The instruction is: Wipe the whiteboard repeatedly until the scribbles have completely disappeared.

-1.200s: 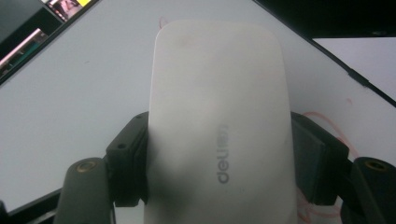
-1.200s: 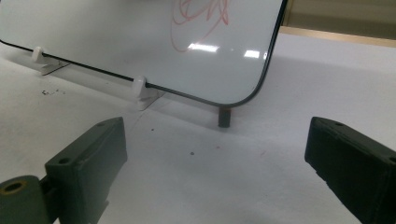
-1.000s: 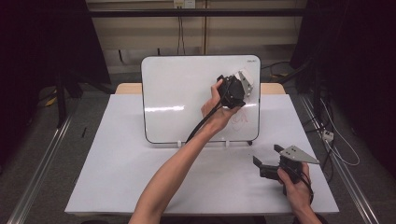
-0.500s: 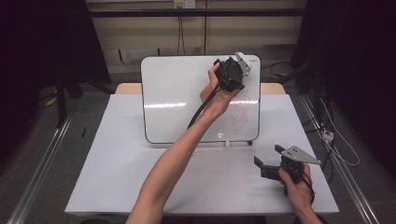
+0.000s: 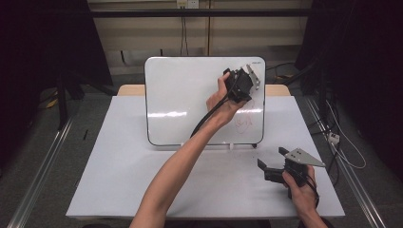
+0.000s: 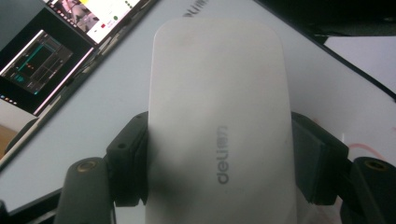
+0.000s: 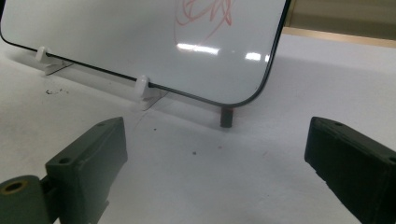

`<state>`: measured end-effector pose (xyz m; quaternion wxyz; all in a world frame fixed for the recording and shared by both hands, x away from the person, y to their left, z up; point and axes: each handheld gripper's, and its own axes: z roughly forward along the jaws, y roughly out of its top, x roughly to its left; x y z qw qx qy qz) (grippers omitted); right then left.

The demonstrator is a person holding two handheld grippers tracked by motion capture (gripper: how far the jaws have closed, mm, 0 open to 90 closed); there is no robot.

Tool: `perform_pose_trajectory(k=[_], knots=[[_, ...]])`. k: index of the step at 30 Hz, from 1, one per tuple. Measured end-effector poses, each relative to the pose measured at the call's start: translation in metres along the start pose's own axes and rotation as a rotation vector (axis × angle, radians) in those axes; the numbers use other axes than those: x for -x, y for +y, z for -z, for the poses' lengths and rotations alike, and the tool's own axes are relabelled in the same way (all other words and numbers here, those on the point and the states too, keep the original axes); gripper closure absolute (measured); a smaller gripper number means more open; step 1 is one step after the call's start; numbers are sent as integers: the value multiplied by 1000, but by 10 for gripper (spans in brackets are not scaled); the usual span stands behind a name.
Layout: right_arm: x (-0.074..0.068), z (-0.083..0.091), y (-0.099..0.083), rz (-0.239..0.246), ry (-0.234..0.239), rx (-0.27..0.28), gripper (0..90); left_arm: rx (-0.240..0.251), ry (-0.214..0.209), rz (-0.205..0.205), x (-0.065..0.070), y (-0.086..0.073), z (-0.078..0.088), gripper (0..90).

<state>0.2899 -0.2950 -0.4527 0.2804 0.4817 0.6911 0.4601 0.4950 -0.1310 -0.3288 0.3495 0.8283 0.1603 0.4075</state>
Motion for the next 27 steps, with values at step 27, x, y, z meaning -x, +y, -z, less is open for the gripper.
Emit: perform_pose_trajectory(k=[27], knots=[[1, 3, -1, -4, 1, 4, 54, 36, -4, 51, -21, 4, 3, 310]])
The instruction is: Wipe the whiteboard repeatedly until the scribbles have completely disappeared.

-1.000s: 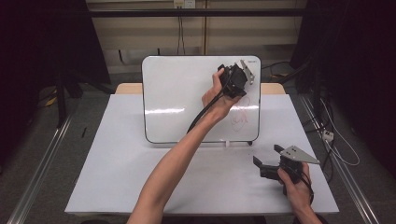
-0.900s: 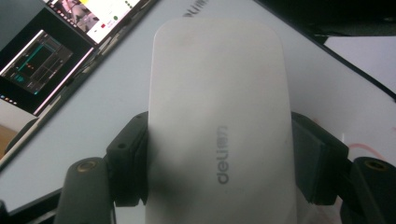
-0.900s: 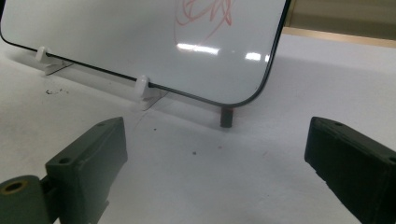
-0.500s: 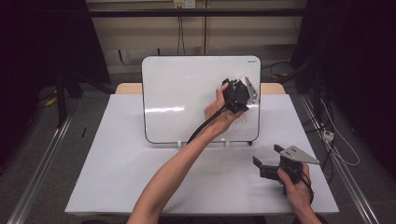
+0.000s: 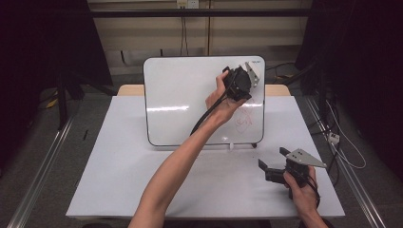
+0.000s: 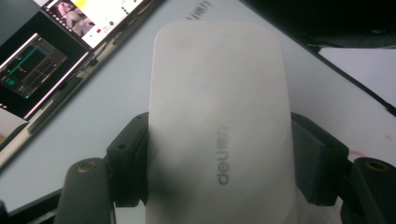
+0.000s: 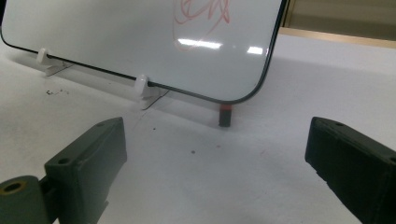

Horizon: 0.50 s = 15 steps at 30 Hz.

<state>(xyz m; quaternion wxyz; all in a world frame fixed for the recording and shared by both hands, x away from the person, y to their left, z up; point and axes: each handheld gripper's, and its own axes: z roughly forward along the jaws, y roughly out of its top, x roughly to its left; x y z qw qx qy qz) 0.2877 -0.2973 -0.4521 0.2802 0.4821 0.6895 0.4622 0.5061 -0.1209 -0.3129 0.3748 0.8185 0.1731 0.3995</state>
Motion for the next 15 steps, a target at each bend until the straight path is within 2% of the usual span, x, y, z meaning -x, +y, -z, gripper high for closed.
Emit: perform_pose_trajectory(k=[2, 6, 7, 15], knots=[[0, 1, 0, -3, -2, -1, 54, 10, 3, 17, -4, -1, 1, 310], [0, 1, 0, -3, -3, -2, 55, 10, 25, -22, 6, -5, 1, 310], [0, 1, 0, 0, -4, -2, 54, 12, 14, -19, 8, -7, 2, 310], [-2, -1, 1, 2, -2, -5, 54, 10, -10, -72, 26, -21, 5, 310]])
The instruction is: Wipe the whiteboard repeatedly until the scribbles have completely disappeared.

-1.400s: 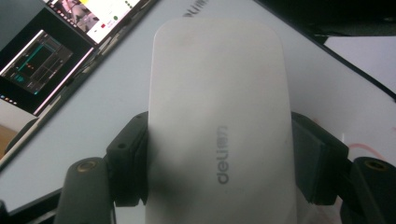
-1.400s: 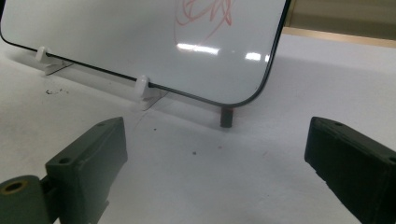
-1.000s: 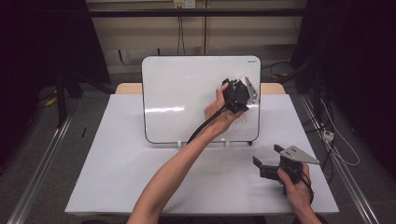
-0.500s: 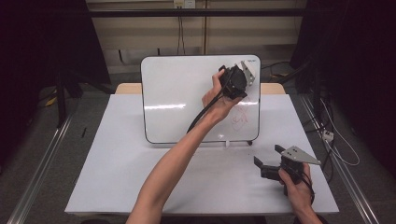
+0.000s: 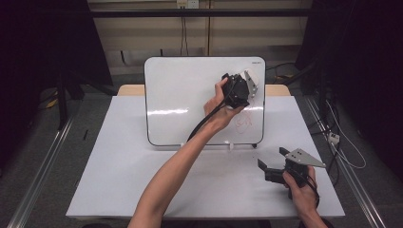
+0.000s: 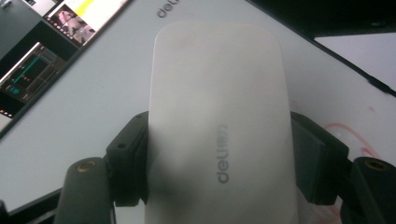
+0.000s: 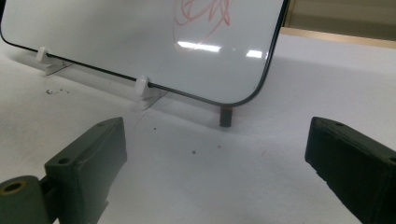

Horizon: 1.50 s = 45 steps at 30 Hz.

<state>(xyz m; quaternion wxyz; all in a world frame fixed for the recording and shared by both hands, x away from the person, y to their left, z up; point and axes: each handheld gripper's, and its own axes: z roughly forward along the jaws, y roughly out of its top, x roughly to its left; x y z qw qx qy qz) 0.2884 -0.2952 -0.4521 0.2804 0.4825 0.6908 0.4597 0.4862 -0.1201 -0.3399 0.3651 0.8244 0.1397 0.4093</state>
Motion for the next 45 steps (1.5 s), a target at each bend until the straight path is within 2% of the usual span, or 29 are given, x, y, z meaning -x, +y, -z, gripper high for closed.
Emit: perform_pose_trajectory(k=[3, 18, 26, 33, 39, 42, 45], knots=[[0, 0, 0, 5, 1, 3, 55, -5, -10, -18, 9, -4, 1, 310], [-2, 0, 1, 12, 1, 3, 55, 5, -39, -54, 45, -27, 11, 310], [-1, 0, 0, 12, 1, 4, 55, -8, -60, -47, 38, -23, 10, 310], [-1, 0, 0, 5, -1, 2, 55, -14, -48, -32, 21, -14, 8, 310], [0, 0, 0, 0, 3, 1, 55, -8, -28, 27, 2, -8, 5, 310], [0, 0, 0, -1, 3, 2, 55, -3, -5, -4, 8, -9, 5, 310], [-1, 0, 0, -2, 3, 0, 55, -1, -7, -3, 9, -11, 6, 310]])
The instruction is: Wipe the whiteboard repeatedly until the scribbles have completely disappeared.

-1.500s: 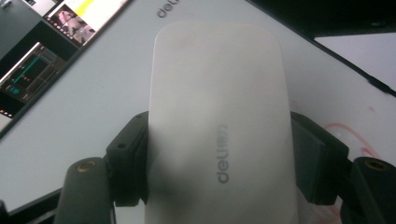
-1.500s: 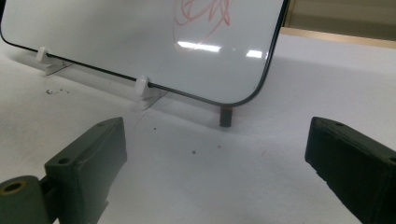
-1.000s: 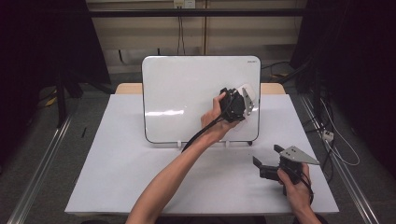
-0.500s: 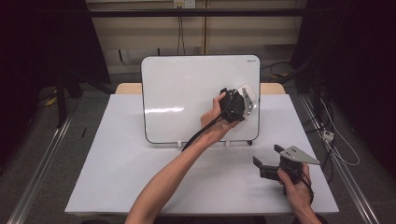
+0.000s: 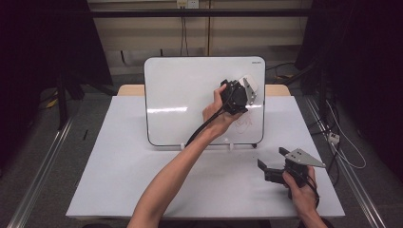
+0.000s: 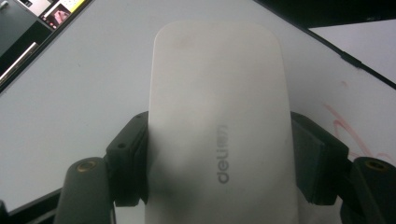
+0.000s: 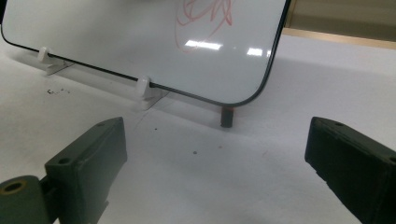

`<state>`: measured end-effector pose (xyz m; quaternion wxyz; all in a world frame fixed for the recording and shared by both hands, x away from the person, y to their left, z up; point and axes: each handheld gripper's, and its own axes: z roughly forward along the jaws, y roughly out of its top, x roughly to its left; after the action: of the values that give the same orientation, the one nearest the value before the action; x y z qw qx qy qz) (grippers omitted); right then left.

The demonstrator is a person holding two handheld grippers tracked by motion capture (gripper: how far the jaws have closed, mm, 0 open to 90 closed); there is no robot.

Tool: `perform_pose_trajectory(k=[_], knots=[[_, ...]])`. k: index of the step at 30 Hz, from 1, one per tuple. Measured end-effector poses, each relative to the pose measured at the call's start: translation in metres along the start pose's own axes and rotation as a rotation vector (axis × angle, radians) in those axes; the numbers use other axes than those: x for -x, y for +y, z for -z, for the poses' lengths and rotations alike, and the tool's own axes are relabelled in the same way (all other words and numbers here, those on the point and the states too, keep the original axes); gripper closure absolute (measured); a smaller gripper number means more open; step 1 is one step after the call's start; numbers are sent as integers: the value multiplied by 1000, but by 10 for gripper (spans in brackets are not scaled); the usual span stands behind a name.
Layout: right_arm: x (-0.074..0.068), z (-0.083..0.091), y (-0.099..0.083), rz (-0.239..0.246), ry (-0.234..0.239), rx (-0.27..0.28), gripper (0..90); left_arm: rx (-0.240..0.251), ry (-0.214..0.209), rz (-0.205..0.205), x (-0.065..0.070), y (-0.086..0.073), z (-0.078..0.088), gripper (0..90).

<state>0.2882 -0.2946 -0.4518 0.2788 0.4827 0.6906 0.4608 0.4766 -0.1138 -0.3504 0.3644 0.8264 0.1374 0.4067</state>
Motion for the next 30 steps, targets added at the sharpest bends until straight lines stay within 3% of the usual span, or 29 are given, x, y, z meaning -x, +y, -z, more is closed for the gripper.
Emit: perform_pose_trajectory(k=[30], knots=[[-3, -1, 1, 11, -2, -3, 57, -11, -74, -102, 58, -28, 12, 310]])
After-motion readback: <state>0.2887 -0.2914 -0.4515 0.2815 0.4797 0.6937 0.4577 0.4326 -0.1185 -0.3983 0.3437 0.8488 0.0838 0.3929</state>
